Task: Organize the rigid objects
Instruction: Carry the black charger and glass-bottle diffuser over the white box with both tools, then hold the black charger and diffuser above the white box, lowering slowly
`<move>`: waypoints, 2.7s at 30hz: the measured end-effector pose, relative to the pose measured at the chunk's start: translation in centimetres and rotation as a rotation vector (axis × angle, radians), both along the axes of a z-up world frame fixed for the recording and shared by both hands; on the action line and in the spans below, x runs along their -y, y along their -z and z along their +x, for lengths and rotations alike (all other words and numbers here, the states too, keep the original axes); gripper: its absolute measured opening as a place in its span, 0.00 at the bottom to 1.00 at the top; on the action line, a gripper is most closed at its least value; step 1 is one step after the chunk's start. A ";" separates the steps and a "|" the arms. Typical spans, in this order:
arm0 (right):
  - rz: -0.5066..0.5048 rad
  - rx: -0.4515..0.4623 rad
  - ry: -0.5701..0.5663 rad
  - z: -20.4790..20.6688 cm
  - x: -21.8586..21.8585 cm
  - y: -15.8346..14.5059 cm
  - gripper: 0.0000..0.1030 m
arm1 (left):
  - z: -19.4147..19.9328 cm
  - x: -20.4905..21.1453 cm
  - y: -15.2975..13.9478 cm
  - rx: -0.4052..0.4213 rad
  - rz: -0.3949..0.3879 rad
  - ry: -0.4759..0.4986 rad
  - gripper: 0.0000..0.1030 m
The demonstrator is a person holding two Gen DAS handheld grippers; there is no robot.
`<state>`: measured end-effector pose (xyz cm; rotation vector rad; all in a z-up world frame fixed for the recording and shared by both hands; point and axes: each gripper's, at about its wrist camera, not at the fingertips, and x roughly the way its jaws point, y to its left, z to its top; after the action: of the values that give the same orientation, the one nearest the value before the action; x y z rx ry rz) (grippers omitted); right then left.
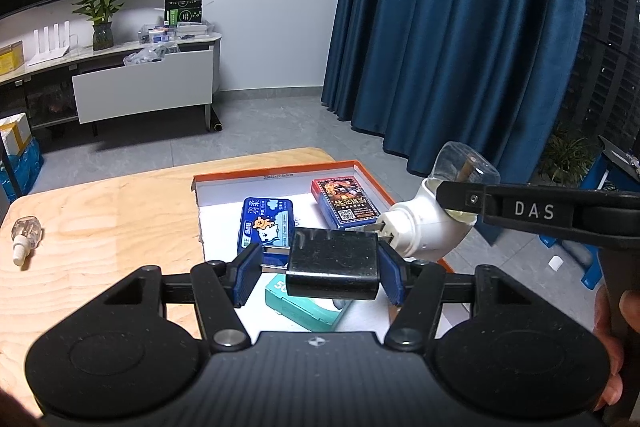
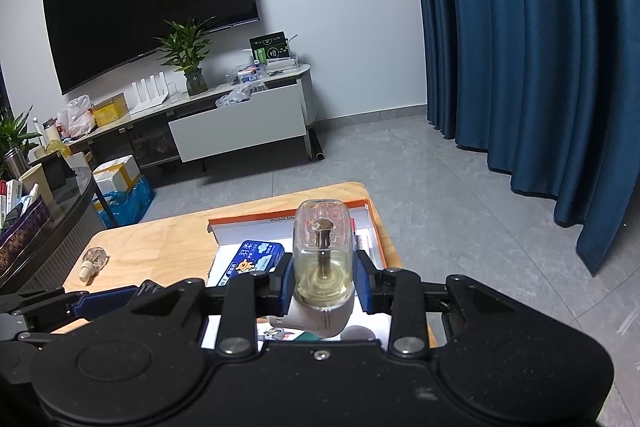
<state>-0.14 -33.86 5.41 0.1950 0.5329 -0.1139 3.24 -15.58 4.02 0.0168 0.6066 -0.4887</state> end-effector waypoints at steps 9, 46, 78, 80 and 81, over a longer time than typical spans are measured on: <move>-0.003 -0.006 0.001 0.4 0.1 0.5 0.38 | 0.2 0.0 0.2 -0.005 -0.004 0.004 0.60; -0.025 -0.031 -0.025 1.0 -0.1 1.3 0.38 | 0.4 0.5 0.5 -0.009 -0.004 0.019 0.60; -0.064 -0.055 -0.047 2.0 0.3 0.6 0.38 | 0.1 1.0 0.6 -0.014 0.002 0.044 0.60; -0.065 -0.056 -0.049 2.0 0.3 0.7 0.38 | 0.1 1.0 0.6 -0.015 0.003 0.046 0.60; -0.065 -0.057 -0.050 2.1 0.4 0.7 0.38 | 0.1 1.0 0.6 -0.016 0.004 0.048 0.60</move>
<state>1.91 -34.21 4.70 0.1148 0.5900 -0.0878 3.38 -16.59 3.39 0.0309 0.6234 -0.5342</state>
